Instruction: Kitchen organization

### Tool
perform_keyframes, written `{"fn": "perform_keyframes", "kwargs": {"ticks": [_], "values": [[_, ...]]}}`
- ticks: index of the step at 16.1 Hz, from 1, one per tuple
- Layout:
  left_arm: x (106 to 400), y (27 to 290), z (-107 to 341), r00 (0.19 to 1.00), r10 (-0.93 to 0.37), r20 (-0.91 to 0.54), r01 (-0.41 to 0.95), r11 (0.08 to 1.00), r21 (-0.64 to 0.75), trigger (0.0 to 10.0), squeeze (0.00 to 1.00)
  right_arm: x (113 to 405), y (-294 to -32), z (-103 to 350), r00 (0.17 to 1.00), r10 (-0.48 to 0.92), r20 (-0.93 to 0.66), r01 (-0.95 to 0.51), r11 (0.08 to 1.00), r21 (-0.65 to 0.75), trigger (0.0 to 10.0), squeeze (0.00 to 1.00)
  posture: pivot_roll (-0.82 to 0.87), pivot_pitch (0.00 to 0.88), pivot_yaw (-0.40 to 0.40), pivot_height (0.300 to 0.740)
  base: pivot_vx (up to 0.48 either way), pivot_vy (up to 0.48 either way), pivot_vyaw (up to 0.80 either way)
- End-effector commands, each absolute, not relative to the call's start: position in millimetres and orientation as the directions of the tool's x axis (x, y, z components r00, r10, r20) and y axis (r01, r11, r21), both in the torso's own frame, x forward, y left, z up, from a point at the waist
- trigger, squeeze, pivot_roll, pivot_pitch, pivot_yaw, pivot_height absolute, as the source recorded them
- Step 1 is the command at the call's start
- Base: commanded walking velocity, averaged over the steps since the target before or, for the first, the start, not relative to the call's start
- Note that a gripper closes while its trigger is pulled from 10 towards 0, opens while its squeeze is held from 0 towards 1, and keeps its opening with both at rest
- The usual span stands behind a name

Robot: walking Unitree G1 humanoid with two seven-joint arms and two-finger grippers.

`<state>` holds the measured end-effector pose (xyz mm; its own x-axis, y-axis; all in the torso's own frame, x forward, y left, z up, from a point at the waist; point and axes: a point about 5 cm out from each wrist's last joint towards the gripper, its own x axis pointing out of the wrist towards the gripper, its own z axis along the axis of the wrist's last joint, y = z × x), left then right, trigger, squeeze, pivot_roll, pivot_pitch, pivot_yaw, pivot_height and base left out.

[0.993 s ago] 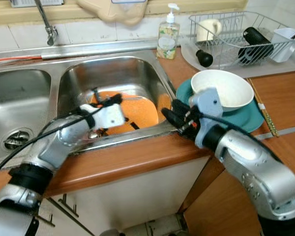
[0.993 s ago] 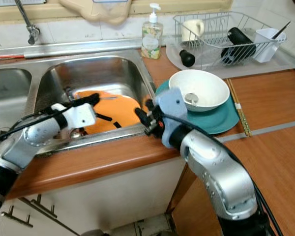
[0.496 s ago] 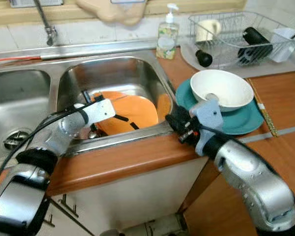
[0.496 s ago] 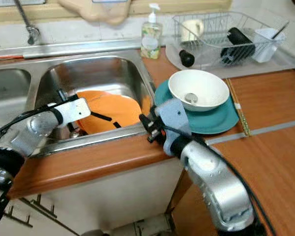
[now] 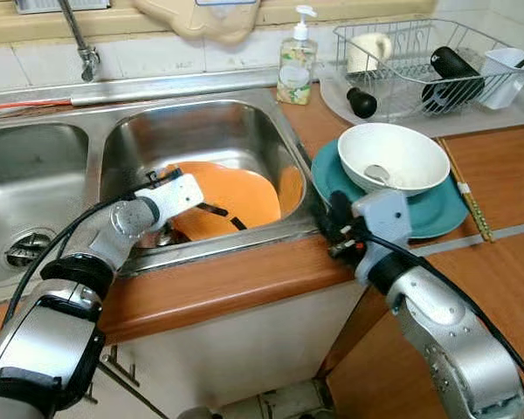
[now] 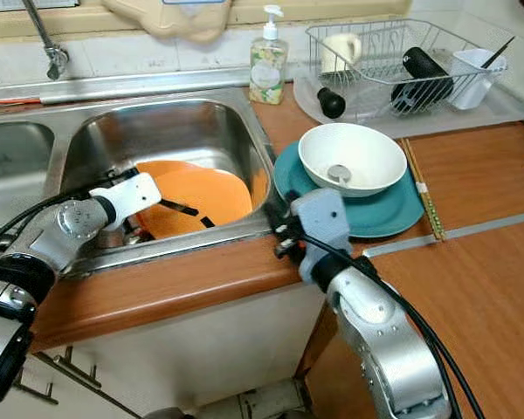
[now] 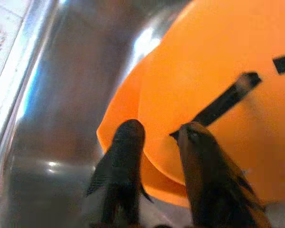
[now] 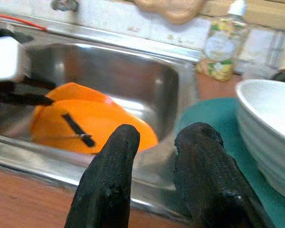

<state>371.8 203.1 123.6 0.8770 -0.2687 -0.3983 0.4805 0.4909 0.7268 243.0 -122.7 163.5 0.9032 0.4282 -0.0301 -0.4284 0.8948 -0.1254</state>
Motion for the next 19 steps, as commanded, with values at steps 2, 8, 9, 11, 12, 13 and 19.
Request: {"fn": "perform_keyframes", "kwargs": {"ticks": [2,8,9,11,12,13,19], "values": [[374.7,203.2,132.6,0.9,-0.283,-0.331,0.435,0.548,0.714,10.0,1.0,242.2,-131.3,157.6,0.913,0.407,0.011,-0.401,0.904,-0.147,10.0,0.0,-0.07,0.0,0.019,0.74,0.0,0.0,0.0],[364.9,213.8,156.2,0.94,-0.338,-0.05,0.306,0.767,0.564,10.0,0.0,231.0,-137.3,160.2,0.909,0.393,0.139,-0.374,0.916,-0.146,10.0,1.0,-0.06,0.0,0.013,0.74,0.0,0.0,0.0],[359.5,212.0,161.1,0.926,-0.377,0.001,0.321,0.791,0.521,10.0,0.0,230.7,-140.9,164.7,0.917,0.355,0.181,-0.331,0.931,-0.154,10.0,1.0,-0.07,0.0,0.015,0.74,0.0,0.0,0.0],[347.0,207.9,167.6,0.903,-0.423,0.078,0.351,0.83,0.433,10.0,0.0,231.3,-146.6,174.4,0.919,0.303,0.251,-0.268,0.949,-0.163,10.0,1.0,-0.07,0.0,0.017,0.74,0.0,0.0,0.0],[344.3,207.2,168.6,0.899,-0.428,0.092,0.356,0.837,0.414,10.0,0.0,231.4,-147.3,175.7,0.918,0.3,0.261,-0.266,0.951,-0.157,10.0,1.0,-0.07,0.0,0.017,0.74,0.0,0.0,0.0],[335.2,203.4,171.4,0.884,-0.449,0.13,0.379,0.852,0.361,10.0,0.0,232.0,-150.1,180.3,0.914,0.281,0.294,-0.242,0.957,-0.163,10.0,1.0,-0.07,0.0,0.015,0.74,0.0,0.0,0.0],[282.9,168.7,166.4,0.776,-0.613,0.151,0.593,0.79,0.156,10.0,0.0,239.1,-155.8,187.8,0.908,0.216,0.36,-0.165,0.972,-0.166,10.0,0.0,-0.06,0.0,0.013,0.74,0.0,0.0,0.0]]}}
